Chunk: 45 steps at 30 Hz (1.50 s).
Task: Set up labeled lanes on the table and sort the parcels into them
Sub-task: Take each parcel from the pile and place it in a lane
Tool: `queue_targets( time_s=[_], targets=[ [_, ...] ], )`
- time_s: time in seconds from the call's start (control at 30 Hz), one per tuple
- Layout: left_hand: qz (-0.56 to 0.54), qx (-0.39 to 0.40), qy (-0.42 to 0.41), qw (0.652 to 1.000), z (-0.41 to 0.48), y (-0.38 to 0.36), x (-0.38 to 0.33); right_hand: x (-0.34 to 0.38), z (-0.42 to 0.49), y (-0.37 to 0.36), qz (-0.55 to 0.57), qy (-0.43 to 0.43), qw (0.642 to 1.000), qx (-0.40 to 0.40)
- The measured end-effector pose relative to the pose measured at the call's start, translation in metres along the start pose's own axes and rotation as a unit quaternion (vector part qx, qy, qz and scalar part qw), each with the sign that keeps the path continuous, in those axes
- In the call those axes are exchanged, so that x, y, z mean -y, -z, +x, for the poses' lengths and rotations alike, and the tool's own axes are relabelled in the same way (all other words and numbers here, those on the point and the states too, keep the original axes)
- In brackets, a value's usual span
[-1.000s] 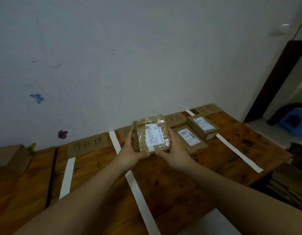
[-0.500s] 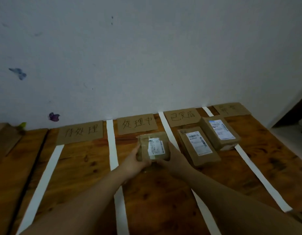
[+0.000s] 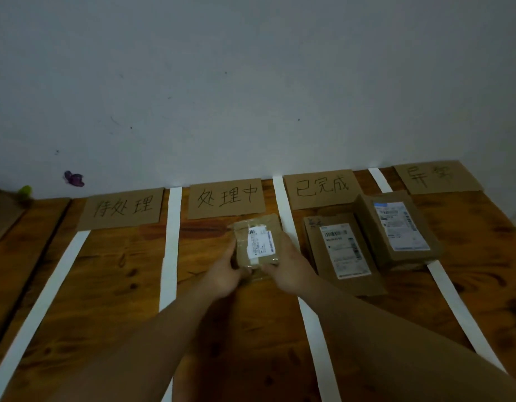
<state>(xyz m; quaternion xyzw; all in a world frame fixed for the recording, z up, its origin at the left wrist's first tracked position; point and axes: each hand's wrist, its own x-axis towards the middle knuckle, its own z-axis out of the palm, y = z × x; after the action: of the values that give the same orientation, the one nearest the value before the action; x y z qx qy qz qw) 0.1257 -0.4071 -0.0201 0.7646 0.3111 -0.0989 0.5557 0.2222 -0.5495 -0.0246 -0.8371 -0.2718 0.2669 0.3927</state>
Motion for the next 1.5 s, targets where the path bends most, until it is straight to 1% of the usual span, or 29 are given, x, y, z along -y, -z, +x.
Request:
queue_targets(
  time_s=[0.1, 0.17, 0.23, 0.3, 0.4, 0.5, 0.63, 0.77, 0.87, 0.97, 1.1, 1.2, 1.33, 1.43, 1.5],
  targets=[
    [0.017, 0.009, -0.013, 1.0, 0.012, 0.007, -0.01, 0.005, 0.014, 0.003, -0.017, -0.014, 1.0, -0.005],
    [0.027, 0.01, -0.012, 0.999, 0.011, 0.016, -0.013, 0.012, 0.015, 0.003, -0.054, -0.024, 0.998, -0.012],
    [0.044, -0.017, 0.005, 0.999, 0.002, 0.034, -0.011, 0.027, 0.014, 0.002, -0.116, -0.022, 0.993, -0.027],
    [0.066, -0.054, 0.017, 0.996, -0.015, 0.059, -0.004, 0.049, 0.013, -0.005, -0.157, 0.002, 0.987, -0.035],
    [0.084, -0.117, 0.01, 0.989, -0.053, 0.105, 0.013, 0.094, 0.011, -0.028, -0.183, 0.026, 0.983, -0.011],
    [0.103, -0.182, 0.021, 0.978, -0.104, 0.157, 0.039, 0.144, 0.004, -0.069, -0.198, 0.062, 0.978, 0.033],
    [0.111, -0.209, 0.037, 0.971, -0.183, 0.225, 0.09, 0.209, -0.023, -0.138, -0.197, 0.113, 0.971, 0.08],
    [0.141, -0.257, 0.046, 0.955, -0.259, 0.287, 0.145, 0.27, -0.058, -0.211, -0.226, 0.143, 0.957, 0.113],
    [0.118, -0.267, 0.069, 0.954, -0.313, 0.331, 0.181, 0.31, -0.082, -0.264, -0.227, 0.156, 0.953, 0.126],
    [0.113, -0.272, 0.054, 0.954, -0.361, 0.372, 0.208, 0.347, -0.103, -0.311, -0.227, 0.165, 0.947, 0.157],
    [0.097, -0.308, 0.071, 0.944, -0.4, 0.42, 0.235, 0.392, -0.112, -0.36, -0.237, 0.185, 0.932, 0.201],
    [0.108, -0.354, 0.09, 0.925, -0.412, 0.451, 0.254, 0.423, -0.107, -0.392, -0.248, 0.211, 0.922, 0.211],
    [0.121, -0.415, 0.119, 0.894, -0.416, 0.49, 0.272, 0.456, -0.087, -0.433, -0.235, 0.224, 0.919, 0.224],
    [0.093, -0.5, 0.115, 0.853, -0.418, 0.527, 0.273, 0.485, -0.064, -0.457, -0.227, 0.248, 0.913, 0.233],
    [0.084, -0.547, 0.108, 0.826, -0.423, 0.553, 0.269, 0.511, -0.05, -0.467, -0.206, 0.26, 0.917, 0.219]
  ],
)
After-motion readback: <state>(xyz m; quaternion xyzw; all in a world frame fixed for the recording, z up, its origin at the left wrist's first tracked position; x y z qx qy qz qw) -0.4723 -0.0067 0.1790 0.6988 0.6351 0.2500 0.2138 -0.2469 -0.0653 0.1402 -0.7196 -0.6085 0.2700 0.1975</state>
